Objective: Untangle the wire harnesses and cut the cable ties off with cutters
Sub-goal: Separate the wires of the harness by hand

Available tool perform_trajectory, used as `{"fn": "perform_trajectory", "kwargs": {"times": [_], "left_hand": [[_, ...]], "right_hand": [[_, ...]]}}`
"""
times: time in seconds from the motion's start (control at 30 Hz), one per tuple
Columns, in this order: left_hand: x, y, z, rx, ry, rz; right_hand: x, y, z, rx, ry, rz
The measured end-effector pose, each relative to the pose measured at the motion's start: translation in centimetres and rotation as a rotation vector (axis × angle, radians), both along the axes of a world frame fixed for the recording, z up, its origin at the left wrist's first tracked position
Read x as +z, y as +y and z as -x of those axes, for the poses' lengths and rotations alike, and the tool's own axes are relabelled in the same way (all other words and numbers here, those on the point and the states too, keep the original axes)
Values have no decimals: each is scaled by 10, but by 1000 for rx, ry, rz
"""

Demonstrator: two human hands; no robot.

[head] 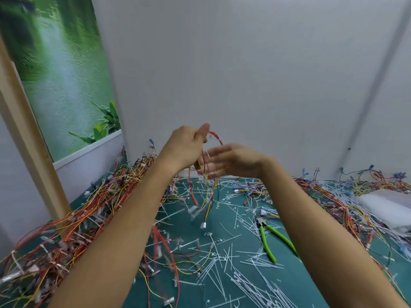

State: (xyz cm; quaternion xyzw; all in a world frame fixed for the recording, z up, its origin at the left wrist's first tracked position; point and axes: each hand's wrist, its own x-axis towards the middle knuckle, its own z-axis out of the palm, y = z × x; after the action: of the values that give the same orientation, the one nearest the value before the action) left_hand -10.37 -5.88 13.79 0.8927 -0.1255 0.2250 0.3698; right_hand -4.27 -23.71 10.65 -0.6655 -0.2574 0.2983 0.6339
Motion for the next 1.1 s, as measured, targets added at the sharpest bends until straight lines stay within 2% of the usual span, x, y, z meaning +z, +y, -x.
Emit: {"fn": "perform_trajectory", "kwargs": {"times": [0.07, 0.1, 0.2, 0.27, 0.33, 0.37, 0.4, 0.47, 0.5, 0.57, 0.6, 0.63, 0.7, 0.77, 0.8, 0.83, 0.87, 0.93, 0.97, 1.0, 1.03, 1.1], "left_hand": [[1, -11, 0, -124, 39, 80], [0, -16, 1, -209, 56, 89], [-12, -30, 4, -437, 90, 106], [-23, -27, 2, -467, 45, 225], [-36, -15, -4, -403, 101, 536], [-45, -8, -10, -313, 171, 640], [-57, -1, -18, -187, 257, 648], [-90, 10, -30, 41, 462, 443], [-106, 13, -35, 89, 559, 349], [-135, 16, -44, 134, 668, 290], [-147, 19, -51, 161, 643, 311], [-154, 24, -57, 194, 586, 388], [-158, 37, -69, 248, 492, 695], [-159, 53, -75, 227, 486, 1039], [-162, 62, -76, 240, 508, 1101], [-167, 69, -77, 296, 527, 1028], [-172, 74, -77, 358, 546, 809], [-184, 76, -76, 354, 594, 162], [-187, 75, -75, 325, 605, -107], [-188, 73, -75, 308, 603, -285], [-187, 73, -75, 287, 586, -354], [-179, 73, -76, 216, 529, -331]], "right_hand": [[10, -11, 0, 14, 93, -302], [12, -15, 1, -8, 124, -373], [14, -20, -1, -240, 142, -408], [16, -30, -5, -388, 146, -474], [24, -47, -5, -369, 216, -598], [28, -57, -4, -335, 225, -660], [31, -67, -2, -307, 203, -721], [35, -77, 3, -314, 103, -785], [35, -78, 5, -363, 31, -764], [34, -74, 6, -480, -108, -683], [30, -72, 6, -522, -149, -660], [26, -71, 5, -555, -170, -653], [15, -74, 1, -610, -171, -662], [-1, -80, -4, -686, -162, -647], [-9, -82, -8, -743, -180, -616], [-19, -84, -11, -815, -220, -569], [-29, -85, -15, -895, -286, -502], [-46, -86, -21, -1027, -446, -340], [-53, -87, -23, -1065, -497, -299], [-59, -87, -25, -1096, -503, -304], [-64, -88, -27, -1120, -478, -331], [-71, -88, -31, -1118, -410, -332]]}}
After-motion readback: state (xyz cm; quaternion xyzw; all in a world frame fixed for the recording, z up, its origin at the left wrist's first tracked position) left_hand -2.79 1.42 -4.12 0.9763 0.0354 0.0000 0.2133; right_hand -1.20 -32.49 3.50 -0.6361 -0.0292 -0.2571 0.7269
